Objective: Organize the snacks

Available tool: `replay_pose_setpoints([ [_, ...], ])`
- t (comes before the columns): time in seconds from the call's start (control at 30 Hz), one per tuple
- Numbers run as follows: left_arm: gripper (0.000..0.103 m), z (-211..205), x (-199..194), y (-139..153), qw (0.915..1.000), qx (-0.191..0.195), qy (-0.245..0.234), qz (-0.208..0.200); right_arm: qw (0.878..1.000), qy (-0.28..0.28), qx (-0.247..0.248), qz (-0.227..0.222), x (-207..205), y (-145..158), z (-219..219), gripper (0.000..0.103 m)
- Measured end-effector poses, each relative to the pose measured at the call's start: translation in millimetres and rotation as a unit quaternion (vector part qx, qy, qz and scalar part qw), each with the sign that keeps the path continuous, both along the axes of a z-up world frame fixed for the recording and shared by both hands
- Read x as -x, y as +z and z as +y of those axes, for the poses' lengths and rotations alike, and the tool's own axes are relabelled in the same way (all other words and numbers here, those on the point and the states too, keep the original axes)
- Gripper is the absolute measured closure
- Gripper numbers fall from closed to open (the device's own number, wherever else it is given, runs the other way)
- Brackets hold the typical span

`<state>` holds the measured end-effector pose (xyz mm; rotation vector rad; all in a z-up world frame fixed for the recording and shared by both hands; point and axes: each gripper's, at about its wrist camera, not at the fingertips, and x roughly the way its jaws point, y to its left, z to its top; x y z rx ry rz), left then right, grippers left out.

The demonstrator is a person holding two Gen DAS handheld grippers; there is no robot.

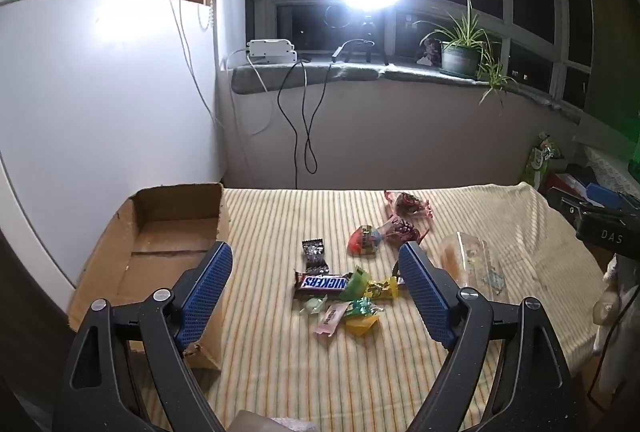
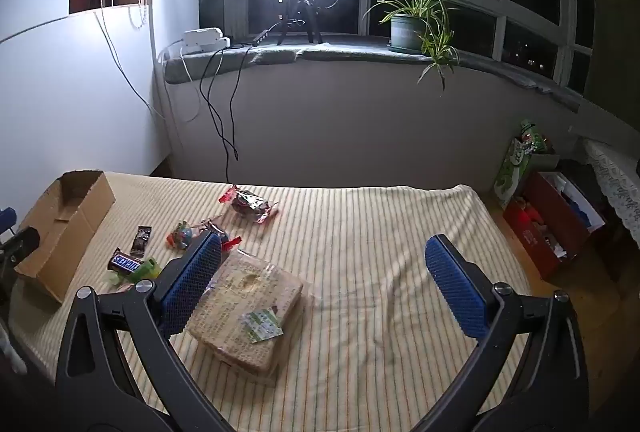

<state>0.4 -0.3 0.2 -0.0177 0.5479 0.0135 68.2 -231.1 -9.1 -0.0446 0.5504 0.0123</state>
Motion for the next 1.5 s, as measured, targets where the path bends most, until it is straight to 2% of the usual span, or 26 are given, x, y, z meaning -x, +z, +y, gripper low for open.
replay_pose_setpoints([
  [0.03,0.018,0.1,-0.3,0.1,1.0,0.001,0.0,0.0,1.0,-0.001,0.004,0.002,-1.5,0.9,1.0,0.0],
  [0.07,0.018,0.2,-0.9,0.1,1.0,0.002,0.0,0.0,1.0,0.002,-0.017,-0.007,-0.7,1.6,-1.7,0.0],
  [0.3,0.018,10.1,-2.0,-0.7,1.0,0.006,0.002,0.001,1.0,0.007,-0.016,-0.006,1.1,-2.7,0.8,0.0],
  [1.5,0.018,-2.3,-1.0,-3.2,1.0,0.002,0.003,-0.001,1.0,0.023,-0.012,0.014,-0.2,-5.6,3.4,0.0],
])
